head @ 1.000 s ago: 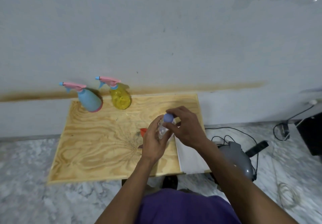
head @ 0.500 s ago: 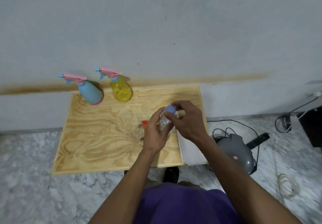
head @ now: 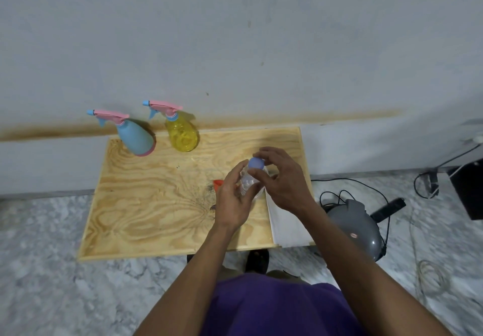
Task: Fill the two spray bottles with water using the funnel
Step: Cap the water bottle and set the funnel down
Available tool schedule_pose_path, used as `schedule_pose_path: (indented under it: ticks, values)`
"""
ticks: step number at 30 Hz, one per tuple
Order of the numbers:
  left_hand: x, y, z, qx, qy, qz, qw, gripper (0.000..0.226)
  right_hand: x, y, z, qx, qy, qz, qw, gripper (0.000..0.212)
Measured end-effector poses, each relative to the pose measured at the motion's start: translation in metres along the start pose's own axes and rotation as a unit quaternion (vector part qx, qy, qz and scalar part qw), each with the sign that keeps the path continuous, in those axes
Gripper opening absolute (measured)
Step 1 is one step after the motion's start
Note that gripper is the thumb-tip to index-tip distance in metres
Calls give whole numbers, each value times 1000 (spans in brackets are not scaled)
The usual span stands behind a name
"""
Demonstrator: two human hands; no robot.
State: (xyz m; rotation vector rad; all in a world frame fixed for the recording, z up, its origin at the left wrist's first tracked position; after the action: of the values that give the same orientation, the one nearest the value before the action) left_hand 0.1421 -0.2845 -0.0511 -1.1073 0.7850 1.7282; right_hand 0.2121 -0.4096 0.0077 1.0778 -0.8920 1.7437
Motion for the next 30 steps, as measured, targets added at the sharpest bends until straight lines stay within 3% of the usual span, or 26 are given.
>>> schedule_pose_path:
  ticks: [9, 15, 20, 30]
  values:
    - [0, 0, 1, -15, -9, -4, 1000, 51, -7, 8, -5, -106, 3, 6, 994, 28]
    - [1, 2, 2, -17, 12, 11, 1000, 55, -15, 13, -10, -54, -30, -6, 998, 37]
    - [2, 2, 0, -13, 8, 12, 1000, 56, -16, 11, -8, -99, -29, -14, 995, 30]
    - [7, 0, -2, -8, 5, 21, 1000, 55, -18, 12, -7, -134, -49, -34, 989, 38]
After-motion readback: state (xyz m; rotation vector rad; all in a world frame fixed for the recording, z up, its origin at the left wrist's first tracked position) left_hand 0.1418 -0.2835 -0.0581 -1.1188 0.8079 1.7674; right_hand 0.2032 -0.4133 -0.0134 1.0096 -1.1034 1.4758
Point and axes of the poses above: each hand's wrist, its own y-axis away from the middle knuckle, its own z-axis out of the back of the hand, x = y × z, the point moved 8 cm from there along -y, towards the middle knuckle, and after that the axes turned 10 degrees about -y, right-handed, at the moved point
